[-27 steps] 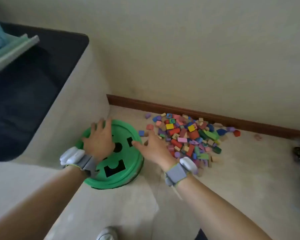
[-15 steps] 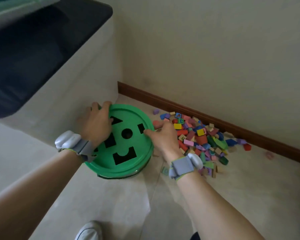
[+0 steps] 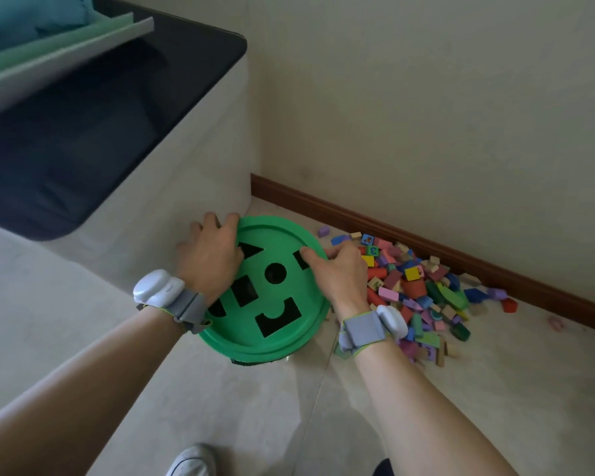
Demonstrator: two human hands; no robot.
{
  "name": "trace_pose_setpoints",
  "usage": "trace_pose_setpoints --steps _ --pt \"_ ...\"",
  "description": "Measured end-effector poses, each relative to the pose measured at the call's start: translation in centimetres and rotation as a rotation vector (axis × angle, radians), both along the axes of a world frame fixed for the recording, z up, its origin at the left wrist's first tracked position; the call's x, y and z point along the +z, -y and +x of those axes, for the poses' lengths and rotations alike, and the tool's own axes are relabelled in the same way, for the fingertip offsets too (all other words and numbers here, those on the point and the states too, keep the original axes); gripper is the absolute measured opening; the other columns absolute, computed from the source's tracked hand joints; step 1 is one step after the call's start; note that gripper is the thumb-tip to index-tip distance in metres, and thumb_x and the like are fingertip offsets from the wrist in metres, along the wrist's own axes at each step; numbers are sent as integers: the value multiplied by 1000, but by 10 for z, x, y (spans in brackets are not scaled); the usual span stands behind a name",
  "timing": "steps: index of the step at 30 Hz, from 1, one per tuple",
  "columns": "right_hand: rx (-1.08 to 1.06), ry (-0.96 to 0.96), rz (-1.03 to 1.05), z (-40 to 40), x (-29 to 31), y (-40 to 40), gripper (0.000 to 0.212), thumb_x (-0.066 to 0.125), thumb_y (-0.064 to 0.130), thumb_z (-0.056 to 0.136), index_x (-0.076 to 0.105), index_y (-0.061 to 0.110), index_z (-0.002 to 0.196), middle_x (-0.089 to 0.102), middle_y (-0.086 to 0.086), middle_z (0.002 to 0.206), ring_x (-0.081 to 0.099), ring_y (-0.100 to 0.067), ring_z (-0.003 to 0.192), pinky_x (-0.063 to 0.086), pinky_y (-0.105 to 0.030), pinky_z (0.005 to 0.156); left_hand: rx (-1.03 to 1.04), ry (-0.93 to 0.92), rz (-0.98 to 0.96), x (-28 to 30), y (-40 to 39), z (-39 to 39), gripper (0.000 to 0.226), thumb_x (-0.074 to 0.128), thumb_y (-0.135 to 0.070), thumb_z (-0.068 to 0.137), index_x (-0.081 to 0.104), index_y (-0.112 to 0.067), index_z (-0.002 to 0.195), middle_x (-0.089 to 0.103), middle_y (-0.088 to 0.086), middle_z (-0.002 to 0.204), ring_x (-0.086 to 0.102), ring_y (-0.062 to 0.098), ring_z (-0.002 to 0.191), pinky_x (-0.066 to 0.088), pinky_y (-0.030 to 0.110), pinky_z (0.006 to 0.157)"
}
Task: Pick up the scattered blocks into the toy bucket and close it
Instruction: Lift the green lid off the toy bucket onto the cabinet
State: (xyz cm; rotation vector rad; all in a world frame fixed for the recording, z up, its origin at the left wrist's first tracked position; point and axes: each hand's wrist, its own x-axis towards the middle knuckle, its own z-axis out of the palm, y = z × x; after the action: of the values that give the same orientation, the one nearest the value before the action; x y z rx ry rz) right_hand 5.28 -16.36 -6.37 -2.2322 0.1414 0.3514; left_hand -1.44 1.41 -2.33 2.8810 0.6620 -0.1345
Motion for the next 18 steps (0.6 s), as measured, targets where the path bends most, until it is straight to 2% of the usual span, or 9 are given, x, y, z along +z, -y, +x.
trace_pose_setpoints --steps 3,6,8,11,14,16,18 --pt "36 27 -35 0 -3 4 54 73 58 77 62 5 82 67 -11 79 64 -29 73 46 -38 57 7 -46 -3 4 6 3 42 53 -22 88 36 -12 126 47 16 117 47 34 104 48 45 79" --pt "71 71 -58 -2 -4 5 53 74 55 79 51 10 66 67 -11 74 64 -30 72 48 -41 59 -18 -43 -38 8 6 5 40 54 -20 88 34 -9 120 51 17 108 52 34 94 49 43 74" --pt "96 85 -92 -3 -2 5 50 73 54 82 49 12 69 66 -10 78 63 -30 76 45 -37 58 -35 -26 -93 13 1 7 38 55 -19 87 34 -8 116 53 17 100 55 34 84 47 41 66" --pt "125 89 -111 0 7 6 44 71 54 83 56 12 83 62 -5 80 60 -27 75 43 -36 60 -57 -17 -164 24 -5 9 36 57 -18 86 32 -10 110 53 16 94 54 33 77 46 41 62" --pt "101 135 22 10 23 10 43 76 53 79 57 15 83 57 0 75 55 -20 69 42 -36 58 -46 40 -214 42 -8 16 33 59 -21 85 34 -16 105 53 9 89 53 24 72 42 35 55" --pt "58 182 157 14 36 14 40 79 54 77 57 20 84 58 2 79 53 -14 69 41 -31 57 -23 110 -313 61 -11 20 34 65 -25 83 42 -20 107 55 0 86 56 15 71 42 28 52" --pt "-9 248 308 16 48 17 34 78 51 80 60 23 84 62 -1 84 57 -16 72 46 -31 59 -3 208 -449 82 -14 23 34 70 -28 80 52 -22 109 60 -4 86 61 11 69 46 24 51"
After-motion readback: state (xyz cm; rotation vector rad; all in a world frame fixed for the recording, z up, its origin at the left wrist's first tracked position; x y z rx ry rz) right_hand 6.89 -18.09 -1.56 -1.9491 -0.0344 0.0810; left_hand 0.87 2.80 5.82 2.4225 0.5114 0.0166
